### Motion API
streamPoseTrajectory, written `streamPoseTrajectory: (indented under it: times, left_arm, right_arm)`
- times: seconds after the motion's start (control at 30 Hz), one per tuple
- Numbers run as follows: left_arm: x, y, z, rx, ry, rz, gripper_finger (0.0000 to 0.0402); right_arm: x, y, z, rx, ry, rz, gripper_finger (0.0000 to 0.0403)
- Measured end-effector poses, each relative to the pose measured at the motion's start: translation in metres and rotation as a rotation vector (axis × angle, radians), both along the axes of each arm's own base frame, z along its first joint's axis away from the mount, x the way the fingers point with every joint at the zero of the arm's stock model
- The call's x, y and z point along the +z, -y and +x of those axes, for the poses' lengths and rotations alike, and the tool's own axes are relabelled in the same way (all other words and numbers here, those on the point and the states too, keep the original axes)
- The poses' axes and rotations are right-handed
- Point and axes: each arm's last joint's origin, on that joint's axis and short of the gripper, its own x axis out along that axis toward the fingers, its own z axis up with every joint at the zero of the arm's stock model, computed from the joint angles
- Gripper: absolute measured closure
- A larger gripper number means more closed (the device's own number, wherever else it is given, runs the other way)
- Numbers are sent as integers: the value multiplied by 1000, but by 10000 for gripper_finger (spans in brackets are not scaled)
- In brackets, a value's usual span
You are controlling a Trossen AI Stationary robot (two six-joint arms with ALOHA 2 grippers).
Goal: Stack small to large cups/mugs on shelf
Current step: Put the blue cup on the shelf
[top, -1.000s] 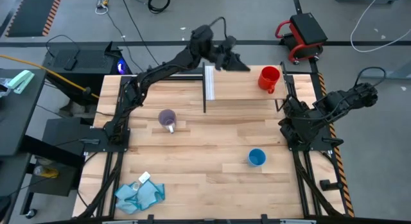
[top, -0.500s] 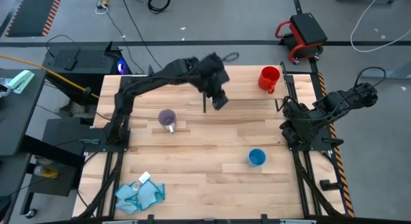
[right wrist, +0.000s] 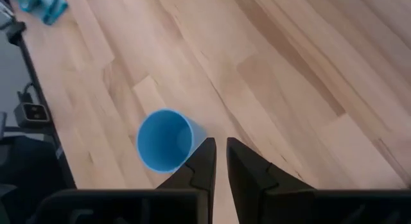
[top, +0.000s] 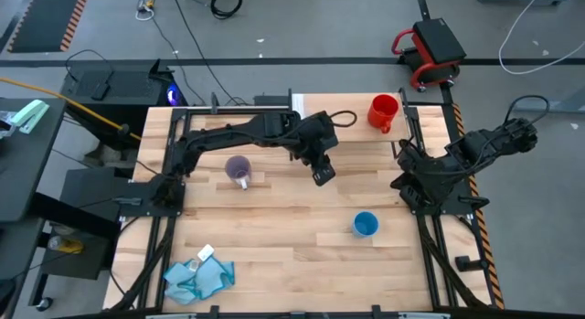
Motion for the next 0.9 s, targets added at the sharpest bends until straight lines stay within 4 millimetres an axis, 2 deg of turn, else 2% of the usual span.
streamPoseTrajectory:
  times: [0.37,0.9]
  left_arm:
    - [0,-2,9,-32,73,45,351]
    - [-1,-2,9,-195,82,197,351]
  right_arm:
    - [0,-1,3,-16,9,8,357]
    - [0,-1,3,-353,24,228,357]
